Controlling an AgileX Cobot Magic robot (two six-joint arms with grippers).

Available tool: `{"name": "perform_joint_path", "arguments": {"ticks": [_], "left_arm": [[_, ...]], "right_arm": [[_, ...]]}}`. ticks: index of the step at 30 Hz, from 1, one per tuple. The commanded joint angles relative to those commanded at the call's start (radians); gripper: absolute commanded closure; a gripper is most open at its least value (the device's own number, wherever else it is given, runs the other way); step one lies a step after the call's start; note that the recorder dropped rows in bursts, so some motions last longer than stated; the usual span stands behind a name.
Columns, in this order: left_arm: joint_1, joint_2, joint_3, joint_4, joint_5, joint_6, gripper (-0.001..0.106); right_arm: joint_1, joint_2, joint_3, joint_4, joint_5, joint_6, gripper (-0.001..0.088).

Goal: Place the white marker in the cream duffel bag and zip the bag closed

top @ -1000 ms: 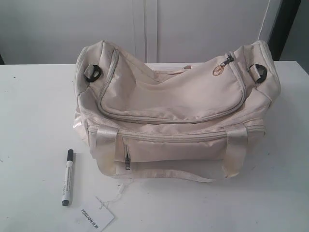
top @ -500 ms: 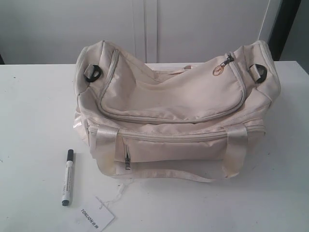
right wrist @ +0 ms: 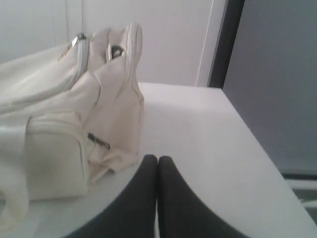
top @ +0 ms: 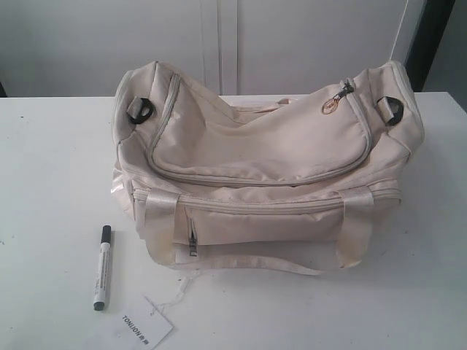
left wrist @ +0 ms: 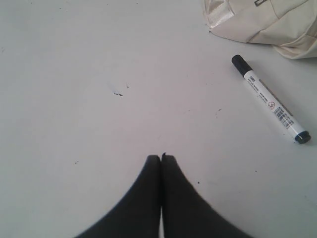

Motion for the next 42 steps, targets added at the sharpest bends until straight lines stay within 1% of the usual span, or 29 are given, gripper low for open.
{"name": "perform_joint_path", "arguments": {"ticks": [6, 8, 16, 29, 34, 42], "left_arm": [[0.0, 0.0, 0.0, 0.0, 0.0, 0.0, 0.105], [0.0, 0.0, 0.0, 0.0, 0.0, 0.0, 0.105], [0.0, 0.0, 0.0, 0.0, 0.0, 0.0, 0.105], [0.0, 0.0, 0.0, 0.0, 0.0, 0.0, 0.105], [0.0, 0.0, 0.0, 0.0, 0.0, 0.0, 0.105], [0.0, 0.0, 0.0, 0.0, 0.0, 0.0, 0.105]], "right_arm": [[0.0, 0.0, 0.0, 0.0, -0.199, 0.0, 0.0868], [0.0, 0.0, 0.0, 0.0, -0.226, 0.0, 0.0868], [0.0, 0.0, 0.0, 0.0, -0.254, 0.0, 0.0868], [0.0, 0.0, 0.0, 0.0, -0.254, 0.0, 0.0868], [0.0, 0.0, -0.008, 0.0, -0.191, 0.0, 0.0868], [0.0, 0.0, -0.12, 0.0, -0.023, 0.0, 0.0868]]}}
